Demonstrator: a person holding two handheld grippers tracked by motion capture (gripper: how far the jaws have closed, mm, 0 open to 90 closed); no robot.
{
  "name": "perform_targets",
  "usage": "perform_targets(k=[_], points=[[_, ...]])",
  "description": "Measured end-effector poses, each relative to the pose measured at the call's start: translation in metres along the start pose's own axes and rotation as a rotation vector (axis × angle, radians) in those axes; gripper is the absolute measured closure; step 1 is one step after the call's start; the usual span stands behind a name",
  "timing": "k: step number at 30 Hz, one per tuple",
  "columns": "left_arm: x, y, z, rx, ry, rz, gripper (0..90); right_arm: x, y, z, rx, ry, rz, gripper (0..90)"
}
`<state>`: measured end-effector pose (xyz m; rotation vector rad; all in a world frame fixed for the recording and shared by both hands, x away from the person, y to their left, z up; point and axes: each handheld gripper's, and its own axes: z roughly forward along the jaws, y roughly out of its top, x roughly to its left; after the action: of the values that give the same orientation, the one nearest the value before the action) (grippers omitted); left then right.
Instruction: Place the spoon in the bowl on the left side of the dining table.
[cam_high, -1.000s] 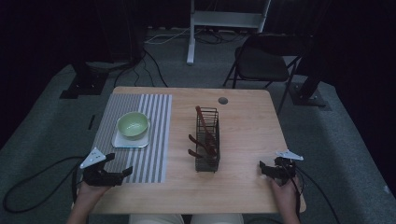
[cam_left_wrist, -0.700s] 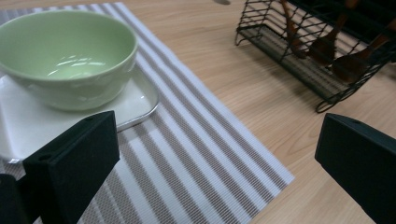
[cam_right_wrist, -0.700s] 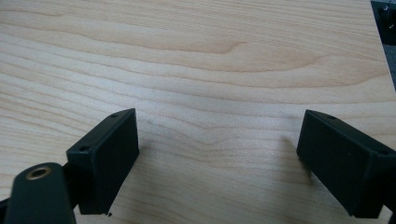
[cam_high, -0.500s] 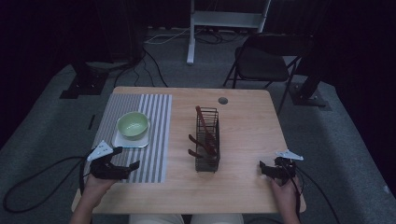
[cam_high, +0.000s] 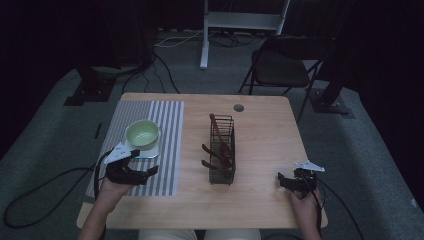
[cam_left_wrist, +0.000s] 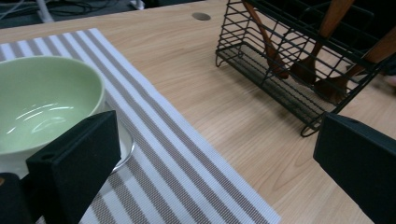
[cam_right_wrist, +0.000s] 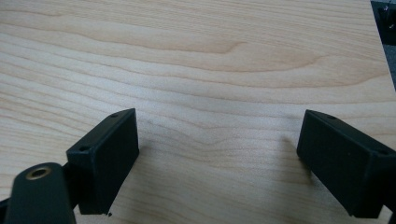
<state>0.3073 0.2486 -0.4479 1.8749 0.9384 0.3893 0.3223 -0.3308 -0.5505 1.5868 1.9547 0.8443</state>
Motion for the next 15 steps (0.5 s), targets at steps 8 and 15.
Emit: perform_targets(k=[8, 15], points=[[-0.003, 0.011, 0.011, 0.0, -0.016, 0.009, 0.6, 0.0, 0.0, 0.0, -0.001, 0.0, 0.0, 12.1], [-0.006, 0.024, 0.022, -0.006, -0.042, 0.022, 0.7, 0.0, 0.0, 0.0, -0.001, 0.0, 0.0, 12.1]])
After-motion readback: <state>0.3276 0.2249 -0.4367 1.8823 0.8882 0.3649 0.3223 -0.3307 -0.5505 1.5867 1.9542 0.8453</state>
